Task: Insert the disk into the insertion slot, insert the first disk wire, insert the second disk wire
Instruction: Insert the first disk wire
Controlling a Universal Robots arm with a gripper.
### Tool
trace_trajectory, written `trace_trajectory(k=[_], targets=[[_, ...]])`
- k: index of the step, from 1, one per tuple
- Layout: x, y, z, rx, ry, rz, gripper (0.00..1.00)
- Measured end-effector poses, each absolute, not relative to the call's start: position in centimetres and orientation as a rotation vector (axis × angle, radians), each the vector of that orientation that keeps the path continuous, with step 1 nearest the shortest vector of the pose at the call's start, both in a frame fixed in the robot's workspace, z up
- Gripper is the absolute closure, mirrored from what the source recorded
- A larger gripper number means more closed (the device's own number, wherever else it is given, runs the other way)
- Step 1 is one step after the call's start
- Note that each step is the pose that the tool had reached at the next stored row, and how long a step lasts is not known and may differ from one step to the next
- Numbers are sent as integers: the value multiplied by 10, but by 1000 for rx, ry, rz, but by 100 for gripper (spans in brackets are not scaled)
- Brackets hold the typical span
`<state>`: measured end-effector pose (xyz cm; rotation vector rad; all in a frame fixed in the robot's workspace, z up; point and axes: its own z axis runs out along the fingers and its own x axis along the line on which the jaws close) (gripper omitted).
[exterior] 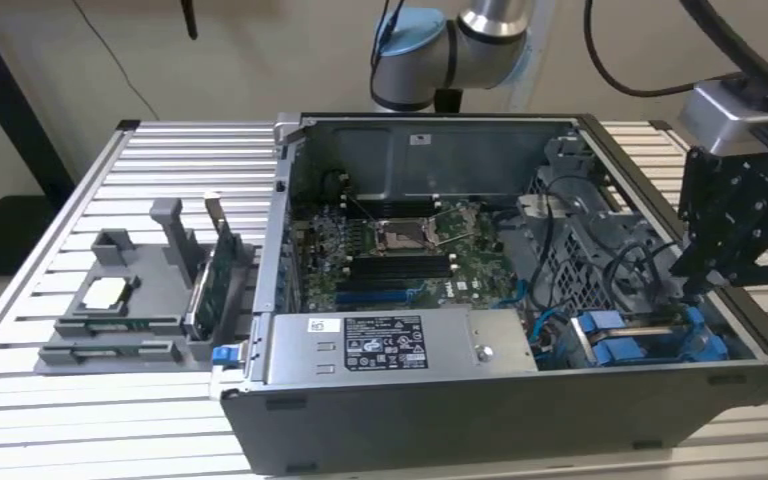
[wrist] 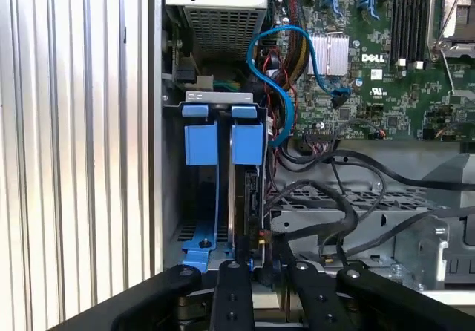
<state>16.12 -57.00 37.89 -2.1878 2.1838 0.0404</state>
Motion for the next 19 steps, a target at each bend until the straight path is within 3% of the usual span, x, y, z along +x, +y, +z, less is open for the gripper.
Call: trace_trajectory(k=[19], targets=[[173,-559,390,-2166,2162,66,74]])
